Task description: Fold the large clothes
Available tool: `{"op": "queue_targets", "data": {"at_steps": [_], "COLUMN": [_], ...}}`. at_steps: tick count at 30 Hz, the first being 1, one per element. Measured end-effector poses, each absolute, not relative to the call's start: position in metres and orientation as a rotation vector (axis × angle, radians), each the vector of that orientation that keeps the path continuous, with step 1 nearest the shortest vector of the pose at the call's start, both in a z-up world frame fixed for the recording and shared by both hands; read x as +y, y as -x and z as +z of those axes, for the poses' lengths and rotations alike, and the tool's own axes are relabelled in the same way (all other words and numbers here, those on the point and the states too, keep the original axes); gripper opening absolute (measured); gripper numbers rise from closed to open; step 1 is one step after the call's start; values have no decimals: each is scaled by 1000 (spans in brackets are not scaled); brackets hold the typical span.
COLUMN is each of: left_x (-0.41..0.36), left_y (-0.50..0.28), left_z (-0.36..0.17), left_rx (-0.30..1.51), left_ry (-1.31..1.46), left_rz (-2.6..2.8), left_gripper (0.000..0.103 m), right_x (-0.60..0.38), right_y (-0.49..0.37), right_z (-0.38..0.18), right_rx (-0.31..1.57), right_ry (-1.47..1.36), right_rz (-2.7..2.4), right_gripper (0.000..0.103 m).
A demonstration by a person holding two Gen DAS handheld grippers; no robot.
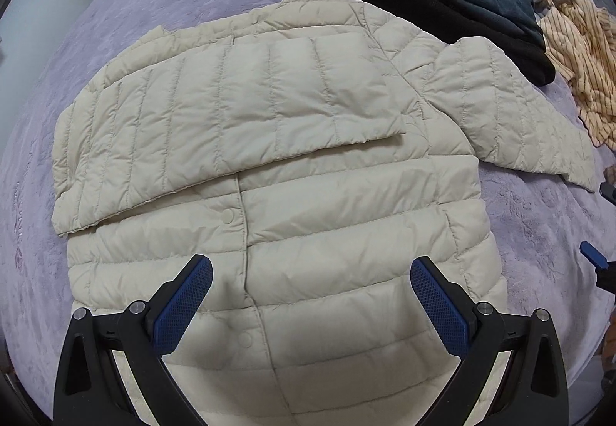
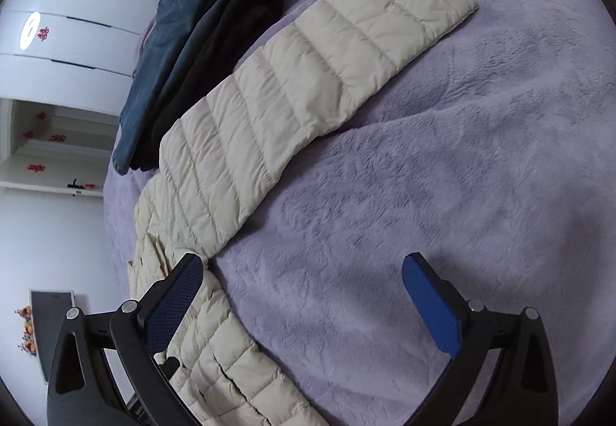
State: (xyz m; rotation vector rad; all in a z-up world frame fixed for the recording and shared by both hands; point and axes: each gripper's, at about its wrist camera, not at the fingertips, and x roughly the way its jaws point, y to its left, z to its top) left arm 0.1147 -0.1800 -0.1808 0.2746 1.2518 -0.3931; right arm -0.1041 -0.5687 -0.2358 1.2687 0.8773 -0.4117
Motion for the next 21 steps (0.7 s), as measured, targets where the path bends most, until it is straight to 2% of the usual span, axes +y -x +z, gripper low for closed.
{"op": "queue_targets", "data": {"at_steps": [12,21], "left_x": [-186,-180], "left_y": [-125,-157], "left_z": [-192,-195], "left_rx": [1247,1201], "left_ry": [-249,-198], "left_rz": [-363,-303], "left_gripper": [103,103], "right_x": [-635,-656], "right_y": [65,56], "right_z": [-281,-292], "right_rx": [664,537], "right_ry": [-1530,-1667], "right_rz": [-352,-363], "right_gripper": [103,100]}}
